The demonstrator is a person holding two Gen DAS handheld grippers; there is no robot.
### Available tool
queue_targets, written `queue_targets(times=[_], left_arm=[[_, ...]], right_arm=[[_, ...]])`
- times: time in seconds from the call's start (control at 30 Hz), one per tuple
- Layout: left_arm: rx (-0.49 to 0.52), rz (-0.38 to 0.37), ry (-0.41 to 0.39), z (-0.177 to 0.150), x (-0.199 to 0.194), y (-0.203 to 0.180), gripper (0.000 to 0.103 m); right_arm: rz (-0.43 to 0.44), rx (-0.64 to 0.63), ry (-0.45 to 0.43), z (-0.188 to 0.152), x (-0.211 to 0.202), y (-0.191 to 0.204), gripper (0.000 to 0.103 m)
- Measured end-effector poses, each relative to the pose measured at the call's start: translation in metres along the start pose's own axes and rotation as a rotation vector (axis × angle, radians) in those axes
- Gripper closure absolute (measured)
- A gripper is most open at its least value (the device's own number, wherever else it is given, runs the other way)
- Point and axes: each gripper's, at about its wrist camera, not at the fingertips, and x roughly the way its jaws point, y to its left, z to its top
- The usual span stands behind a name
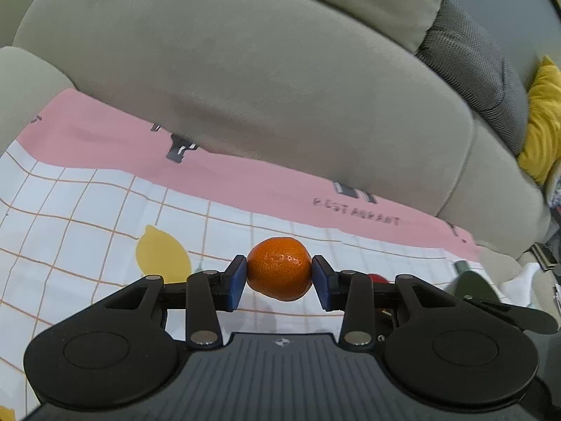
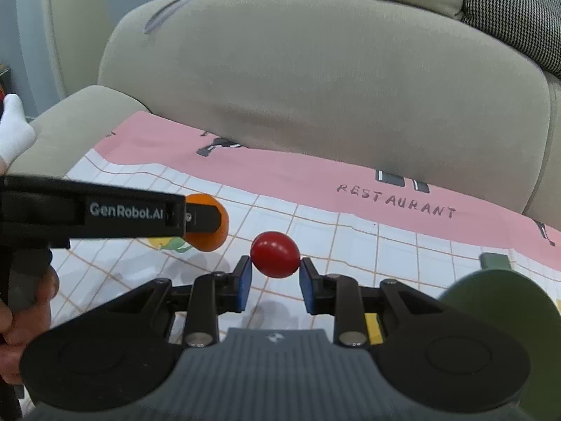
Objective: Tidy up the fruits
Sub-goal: 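Carry the mandarin and tomato over the green colander with both tools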
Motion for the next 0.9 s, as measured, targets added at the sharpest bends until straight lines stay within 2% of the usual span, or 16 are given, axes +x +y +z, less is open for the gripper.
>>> queue_targets(times=[0.37, 0.57, 0.9], left_arm=[[0.039, -0.048, -0.014, -0.011, -0.046, -0.038, 0.058], [0.106, -0.091, -0.023, -0.015, -0.062, -0.072, 0.058], [0.259, -0.166, 0.022, -0.029, -0.061, -0.14, 0.058]], right_arm=[[-0.005, -0.022, -0.085, -0.011, -0.062, -0.012, 0.077], [-0.048, 0.005, -0.12, -0.024, -0.094, -0.033, 0.077], [-0.146, 0.097, -0.145, -0.059, -0.133, -0.086, 0.077]])
